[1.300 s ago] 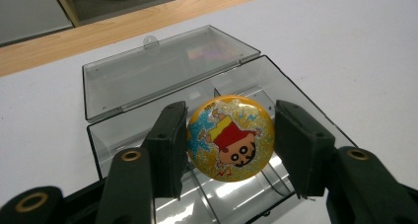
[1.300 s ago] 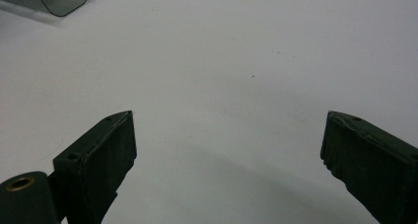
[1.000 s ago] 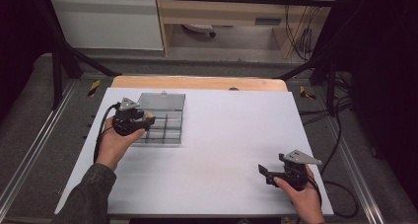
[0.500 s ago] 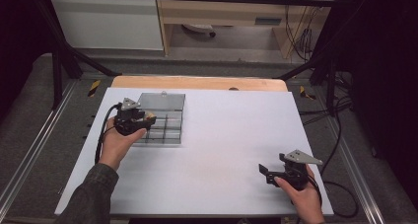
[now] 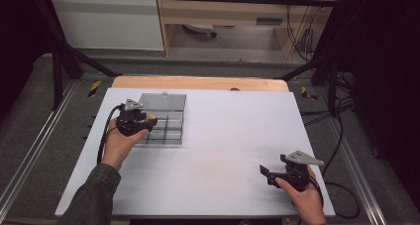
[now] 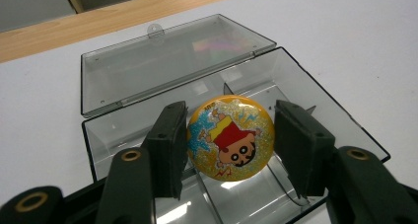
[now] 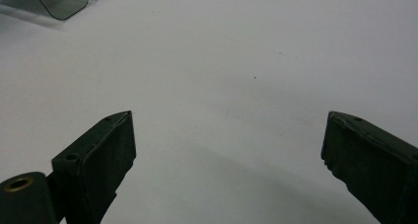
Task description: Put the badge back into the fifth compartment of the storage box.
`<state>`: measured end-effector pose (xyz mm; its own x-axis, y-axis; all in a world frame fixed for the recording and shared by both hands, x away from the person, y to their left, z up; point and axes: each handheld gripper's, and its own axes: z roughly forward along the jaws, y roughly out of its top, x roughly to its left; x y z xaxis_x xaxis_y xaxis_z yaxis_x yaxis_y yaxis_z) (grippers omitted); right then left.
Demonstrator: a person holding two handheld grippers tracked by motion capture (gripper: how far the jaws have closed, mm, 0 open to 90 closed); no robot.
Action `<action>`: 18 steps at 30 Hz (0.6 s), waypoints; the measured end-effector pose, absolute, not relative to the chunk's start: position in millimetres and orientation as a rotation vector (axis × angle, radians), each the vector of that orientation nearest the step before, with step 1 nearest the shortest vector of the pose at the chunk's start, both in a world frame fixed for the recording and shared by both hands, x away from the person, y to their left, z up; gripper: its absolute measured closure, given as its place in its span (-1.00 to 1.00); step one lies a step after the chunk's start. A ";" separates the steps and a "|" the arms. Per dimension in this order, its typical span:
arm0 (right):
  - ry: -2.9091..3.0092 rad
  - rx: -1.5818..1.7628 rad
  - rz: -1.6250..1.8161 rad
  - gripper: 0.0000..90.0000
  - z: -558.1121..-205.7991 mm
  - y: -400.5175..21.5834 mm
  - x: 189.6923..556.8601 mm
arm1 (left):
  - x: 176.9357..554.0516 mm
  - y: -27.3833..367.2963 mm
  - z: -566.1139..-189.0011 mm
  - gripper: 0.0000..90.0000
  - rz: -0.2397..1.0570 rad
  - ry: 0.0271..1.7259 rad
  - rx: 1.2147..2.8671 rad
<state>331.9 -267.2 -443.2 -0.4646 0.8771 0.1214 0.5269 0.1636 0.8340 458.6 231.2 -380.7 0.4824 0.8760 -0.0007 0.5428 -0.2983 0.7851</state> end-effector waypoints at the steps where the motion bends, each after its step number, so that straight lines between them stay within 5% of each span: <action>1: 2.058 1.335 1.220 -0.85 -443.3 -267.2 331.9 | 458.9 231.5 -381.0 0.06 0.566 1.172 1.985; 18: 2.068 1.327 1.218 -0.85 -443.7 -266.5 332.1 | 459.7 223.8 -391.0 0.06 0.547 1.178 2.022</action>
<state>332.1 -266.5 -443.7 -0.4712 0.8738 0.1199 0.5285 0.1709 0.8315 459.7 223.8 -391.0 0.4917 0.8708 0.0031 0.5643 -0.3214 0.7604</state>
